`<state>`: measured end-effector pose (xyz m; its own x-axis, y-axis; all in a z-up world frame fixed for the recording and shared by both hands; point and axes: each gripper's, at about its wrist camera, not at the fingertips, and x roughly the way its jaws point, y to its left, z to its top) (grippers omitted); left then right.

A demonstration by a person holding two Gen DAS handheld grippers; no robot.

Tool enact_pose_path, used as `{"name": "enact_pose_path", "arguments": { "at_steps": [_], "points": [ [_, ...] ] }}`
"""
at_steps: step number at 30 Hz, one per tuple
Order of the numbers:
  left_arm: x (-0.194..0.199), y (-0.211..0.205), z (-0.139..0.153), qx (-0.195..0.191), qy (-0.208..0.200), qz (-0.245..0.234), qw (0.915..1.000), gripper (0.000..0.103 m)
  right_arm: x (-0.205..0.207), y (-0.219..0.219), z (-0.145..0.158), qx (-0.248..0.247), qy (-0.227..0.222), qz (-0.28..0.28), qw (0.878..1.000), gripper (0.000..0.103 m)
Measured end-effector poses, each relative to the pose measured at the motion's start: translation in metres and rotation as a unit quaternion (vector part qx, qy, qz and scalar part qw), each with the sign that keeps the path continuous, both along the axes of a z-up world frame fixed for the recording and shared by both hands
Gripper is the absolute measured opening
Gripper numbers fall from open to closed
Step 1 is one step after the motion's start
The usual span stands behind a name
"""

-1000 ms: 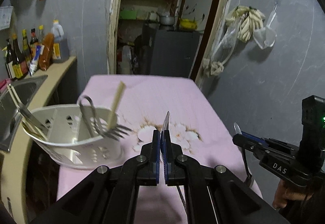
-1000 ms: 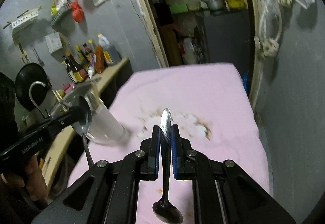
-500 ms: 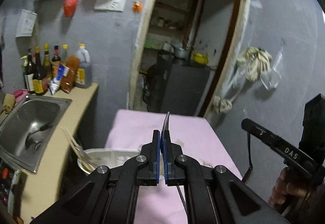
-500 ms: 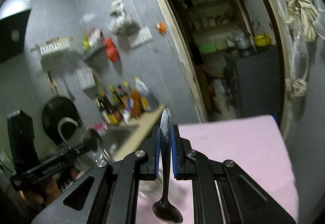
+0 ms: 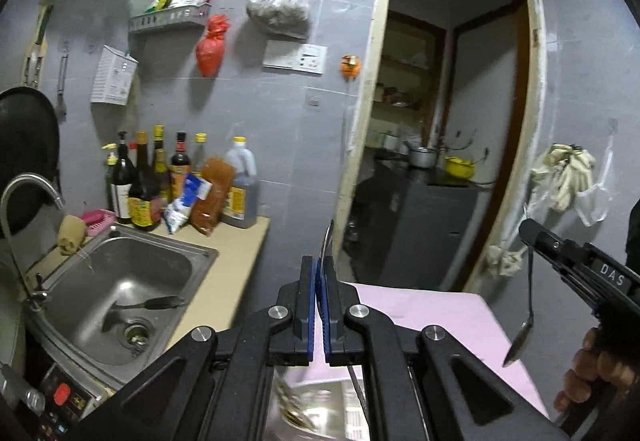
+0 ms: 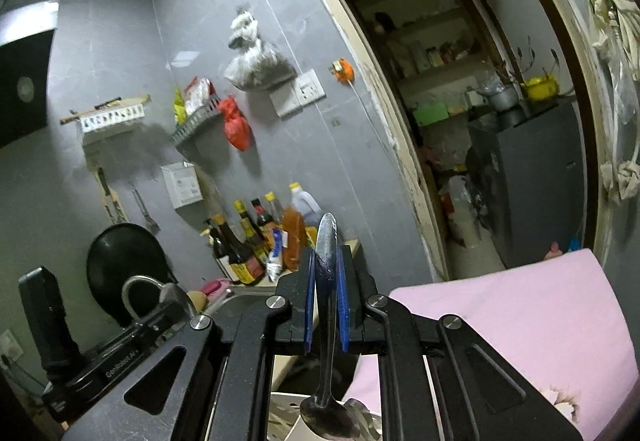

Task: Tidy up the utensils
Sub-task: 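Lift the spoon and knife and carry both toward the white holder, then open the left tool over the holder while the right tool drops the knife in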

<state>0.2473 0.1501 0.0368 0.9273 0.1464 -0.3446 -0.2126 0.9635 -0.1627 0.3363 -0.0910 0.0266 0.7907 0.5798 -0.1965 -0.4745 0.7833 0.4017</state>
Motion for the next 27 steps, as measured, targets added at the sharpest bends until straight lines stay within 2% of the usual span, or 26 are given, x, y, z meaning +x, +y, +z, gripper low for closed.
{"name": "enact_pose_path", "arguments": {
  "at_steps": [6,13,19,25,27],
  "points": [
    [0.017,0.007,-0.016,0.021,0.006,0.018,0.9996,0.003,0.016,0.015,-0.028,-0.014,0.04,-0.019,0.999,0.009],
    [0.031,0.001,-0.036,0.058,0.023,0.021,0.9978,0.003,0.022,0.028,-0.053,-0.046,0.057,-0.023,0.997,0.009],
    [0.034,-0.002,-0.049,0.051,0.042,0.017,0.9977,0.003,0.021,0.031,-0.064,-0.062,0.07,-0.019,0.995,0.01],
    [0.034,0.004,-0.058,0.016,0.063,-0.007,0.9979,0.003,0.02,0.027,-0.067,-0.062,0.081,-0.011,0.995,0.01],
    [0.031,0.007,-0.06,-0.013,0.07,-0.025,0.9972,0.004,0.017,0.026,-0.067,-0.063,0.085,-0.007,0.994,0.01]
  ]
}}
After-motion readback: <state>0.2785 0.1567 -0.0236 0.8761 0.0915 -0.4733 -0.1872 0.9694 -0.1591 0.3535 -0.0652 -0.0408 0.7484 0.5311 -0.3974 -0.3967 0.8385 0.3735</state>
